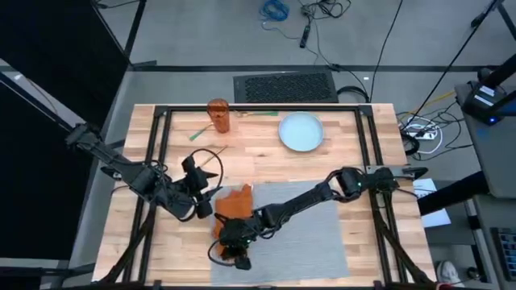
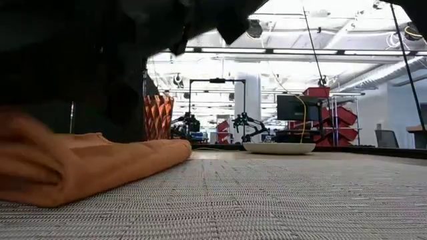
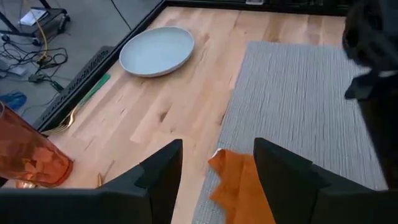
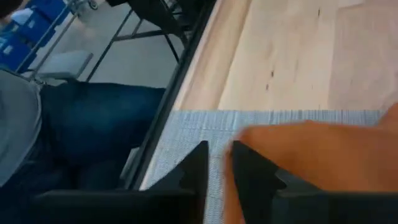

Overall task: Set table place
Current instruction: Fold the orange table napkin

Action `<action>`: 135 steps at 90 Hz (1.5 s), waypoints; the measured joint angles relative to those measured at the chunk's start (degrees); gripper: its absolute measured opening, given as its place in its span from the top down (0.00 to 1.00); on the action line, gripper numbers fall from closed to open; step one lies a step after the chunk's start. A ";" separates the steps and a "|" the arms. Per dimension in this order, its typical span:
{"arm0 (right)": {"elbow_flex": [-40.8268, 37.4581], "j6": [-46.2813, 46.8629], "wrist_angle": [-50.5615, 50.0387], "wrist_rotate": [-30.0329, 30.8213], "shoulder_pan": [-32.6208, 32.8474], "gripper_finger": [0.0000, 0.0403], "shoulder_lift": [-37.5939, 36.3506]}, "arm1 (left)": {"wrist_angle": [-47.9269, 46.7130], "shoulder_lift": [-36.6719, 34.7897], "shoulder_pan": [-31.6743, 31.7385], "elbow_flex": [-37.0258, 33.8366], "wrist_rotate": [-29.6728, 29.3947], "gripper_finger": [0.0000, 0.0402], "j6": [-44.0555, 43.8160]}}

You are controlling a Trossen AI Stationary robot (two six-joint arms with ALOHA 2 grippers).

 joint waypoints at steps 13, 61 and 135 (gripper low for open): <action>0.04 -0.91 -1.17 -0.12 -0.21 0.61 -1.95 | -0.06 0.00 0.00 -0.02 0.48 0.54 -0.04; -1.67 5.20 -64.87 47.14 2.40 0.49 -14.69 | -0.82 0.00 -0.30 -0.13 0.66 0.54 -0.03; -33.69 62.12 -85.75 68.87 10.82 0.50 -26.71 | -0.67 0.00 -0.85 -0.33 0.67 0.54 0.02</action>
